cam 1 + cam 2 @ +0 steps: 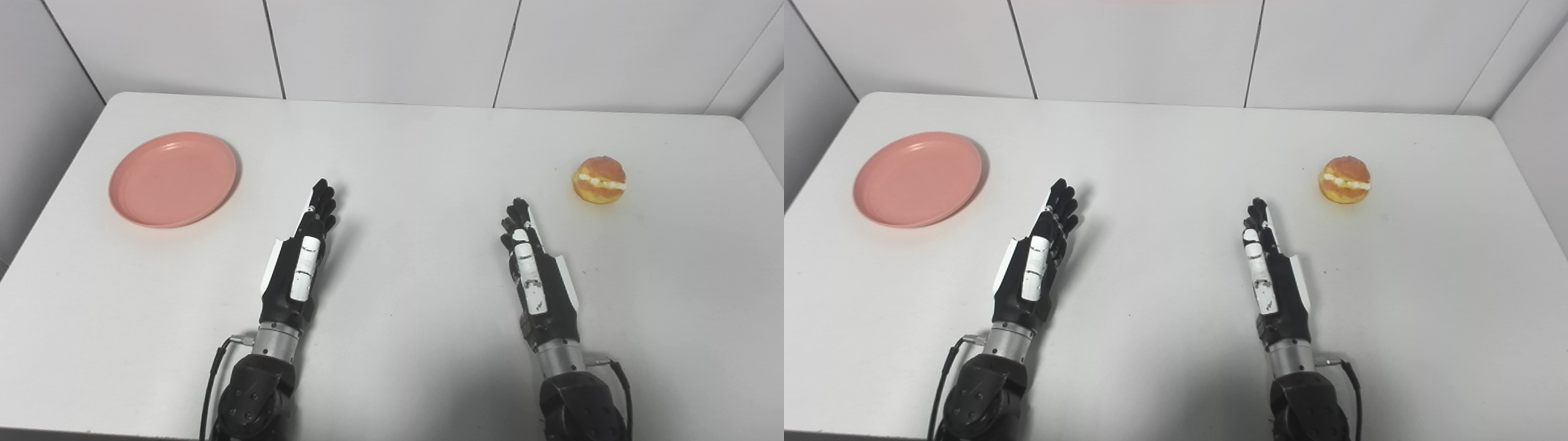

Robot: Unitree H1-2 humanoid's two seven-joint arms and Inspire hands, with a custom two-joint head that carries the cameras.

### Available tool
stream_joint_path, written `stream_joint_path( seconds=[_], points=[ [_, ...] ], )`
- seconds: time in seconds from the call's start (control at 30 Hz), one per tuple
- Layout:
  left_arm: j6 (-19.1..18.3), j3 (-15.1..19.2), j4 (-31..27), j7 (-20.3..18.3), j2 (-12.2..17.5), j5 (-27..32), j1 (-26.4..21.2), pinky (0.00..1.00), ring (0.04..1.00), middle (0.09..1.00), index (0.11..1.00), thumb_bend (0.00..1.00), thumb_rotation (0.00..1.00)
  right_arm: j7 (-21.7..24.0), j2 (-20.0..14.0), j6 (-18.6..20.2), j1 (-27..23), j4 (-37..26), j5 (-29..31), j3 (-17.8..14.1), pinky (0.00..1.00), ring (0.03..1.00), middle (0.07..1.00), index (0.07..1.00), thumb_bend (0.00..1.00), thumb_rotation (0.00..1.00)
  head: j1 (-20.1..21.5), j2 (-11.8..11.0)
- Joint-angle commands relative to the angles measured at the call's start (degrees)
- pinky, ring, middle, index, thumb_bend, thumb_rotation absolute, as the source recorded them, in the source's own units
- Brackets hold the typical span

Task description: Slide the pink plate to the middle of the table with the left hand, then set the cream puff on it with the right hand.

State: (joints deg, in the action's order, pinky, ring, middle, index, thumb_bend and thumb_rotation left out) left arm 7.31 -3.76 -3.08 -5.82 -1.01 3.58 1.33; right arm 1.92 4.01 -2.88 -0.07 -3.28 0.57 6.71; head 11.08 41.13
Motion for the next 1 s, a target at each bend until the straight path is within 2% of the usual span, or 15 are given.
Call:
stream_joint_path(
  seconds=[0.0,0.27,0.57,0.67,0.83,0.93,0.97],
  points=[
    [-0.8,-0.1,2.0,0.1,-0.5,0.9,2.7,1.0,1.0,1.0,1.0,0.66,1.0,0.3,0.0,-0.6,-1.0,-1.2,-0.7,0.4,1.0,1.0,1.0,1.0,0.61,0.96,0.0,0.0],
    [1.3,-1.4,3.4,-1.5,0.5,0.1,2.3,1.0,1.0,1.0,1.0,0.66,1.0,0.3,-0.2,-1.9,-2.0,0.3,-0.5,-0.2,1.0,1.0,1.0,1.0,0.6,0.97,-0.1,-0.3],
    [-0.4,-2.8,2.4,-2.5,2.3,-1.9,2.2,1.0,1.0,1.0,1.0,0.71,1.0,0.3,-0.6,-3.7,-3.1,1.7,-0.2,-0.5,1.0,1.0,1.0,1.0,0.57,1.0,-0.2,-0.2],
    [-0.1,-3.1,2.3,-1.8,2.3,-3.0,2.1,1.0,1.0,1.0,1.0,0.71,1.0,0.3,-0.4,-3.7,-3.1,1.8,0.1,-0.5,1.0,1.0,1.0,1.0,0.57,0.99,-0.2,-0.2],
    [0.1,-3.3,2.3,-0.8,1.8,-4.9,1.9,1.0,1.0,1.0,1.0,0.65,1.0,0.4,-0.3,-3.5,-2.9,1.7,0.2,-0.4,1.0,1.0,1.0,1.0,0.57,0.97,-0.2,-0.2],
    [0.2,-3.2,2.9,-1.1,1.8,-4.5,1.7,1.0,1.0,1.0,1.0,0.65,1.0,0.4,-0.4,-3.8,-2.7,1.9,0.4,-0.5,1.0,1.0,1.0,1.0,0.57,0.96,-1.6,-0.8],
    [0.5,-3.1,3.4,-1.0,1.5,-4.2,1.5,1.0,1.0,1.0,1.0,0.66,1.0,0.4,-0.5,-4.0,-2.6,1.9,0.3,-0.5,1.0,1.0,1.0,1.0,0.57,0.96,-3.4,-1.3]
  ],
)
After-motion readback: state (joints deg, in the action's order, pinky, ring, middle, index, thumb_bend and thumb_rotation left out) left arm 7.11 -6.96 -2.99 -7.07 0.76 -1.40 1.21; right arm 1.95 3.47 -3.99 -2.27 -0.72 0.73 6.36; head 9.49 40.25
